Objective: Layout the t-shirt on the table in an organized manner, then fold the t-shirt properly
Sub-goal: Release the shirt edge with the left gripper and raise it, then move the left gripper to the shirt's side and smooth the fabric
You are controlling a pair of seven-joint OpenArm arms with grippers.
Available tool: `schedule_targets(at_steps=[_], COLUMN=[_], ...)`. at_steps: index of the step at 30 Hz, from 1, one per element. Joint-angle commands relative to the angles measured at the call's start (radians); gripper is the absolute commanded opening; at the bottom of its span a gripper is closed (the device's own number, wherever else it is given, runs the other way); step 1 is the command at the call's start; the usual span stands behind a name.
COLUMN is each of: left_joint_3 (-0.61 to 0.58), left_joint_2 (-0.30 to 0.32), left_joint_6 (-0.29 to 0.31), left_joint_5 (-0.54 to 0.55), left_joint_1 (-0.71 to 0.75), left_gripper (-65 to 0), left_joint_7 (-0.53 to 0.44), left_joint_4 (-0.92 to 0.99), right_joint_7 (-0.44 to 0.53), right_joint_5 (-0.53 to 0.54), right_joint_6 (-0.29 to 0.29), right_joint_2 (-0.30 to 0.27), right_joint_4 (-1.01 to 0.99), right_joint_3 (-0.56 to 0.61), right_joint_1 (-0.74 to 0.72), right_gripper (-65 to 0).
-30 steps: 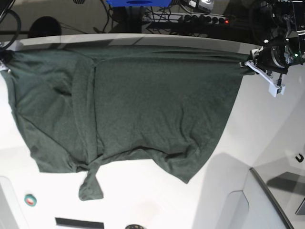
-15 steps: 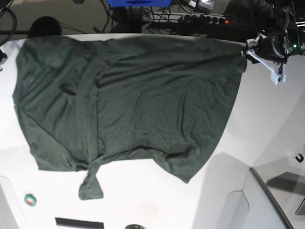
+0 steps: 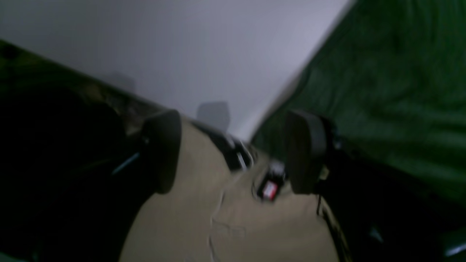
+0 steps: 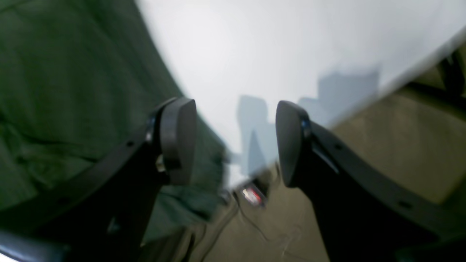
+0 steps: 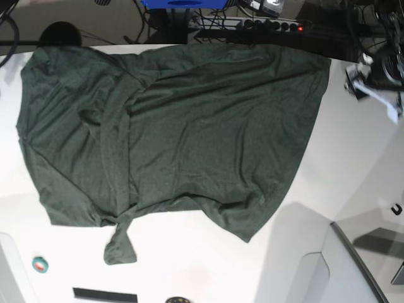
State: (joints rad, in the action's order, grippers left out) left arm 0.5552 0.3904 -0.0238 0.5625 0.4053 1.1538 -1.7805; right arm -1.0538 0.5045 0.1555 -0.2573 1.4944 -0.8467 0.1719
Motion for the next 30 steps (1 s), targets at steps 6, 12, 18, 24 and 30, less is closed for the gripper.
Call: schedule_targets(at_steps=[6,12,18,24,30], left_joint_3=[-0.11,-0.343,-0.485,-0.579,-0.601], left_joint_2=[-0.06,-0.118,-0.124,-0.124,-0.123], left_joint_6=[0.005,0.005,0.003,0.003,0.002], left_joint_5=[0.008,0.006,0.006,0.006,0.006], left_joint_1=[-0.219,-0.444,-0.552,-0.635,-0.665], left_gripper=[-65.0,-65.0,-65.0,-65.0,-65.0], left_joint_7=[-0.018,-0.067,-0.331,-0.481,-0.571], left_joint_4=[-0.017,0.215,0.466,0.687,0.813], right_joint_7=[0.077,0.163,0.252,0.353,0.484], right_joint_5=[0.0,0.0,-0.002,-0.002,-0.002], right_joint_6=[0.091,0.091,0.091,0.091,0.091], right_joint_2=[-0.023,-0.026,-0.099,-0.152,-0.207], right_joint_4=[-0.005,-0.186,-0.389,-0.596,-0.779], right_joint_3=[0.217,0.363,0.438,0.452,0.557], right_joint_1=[-0.082,-0.185,-0.257,-0.312,-0.374], right_gripper=[-61.5,-63.8,-63.8,-63.8,-63.8])
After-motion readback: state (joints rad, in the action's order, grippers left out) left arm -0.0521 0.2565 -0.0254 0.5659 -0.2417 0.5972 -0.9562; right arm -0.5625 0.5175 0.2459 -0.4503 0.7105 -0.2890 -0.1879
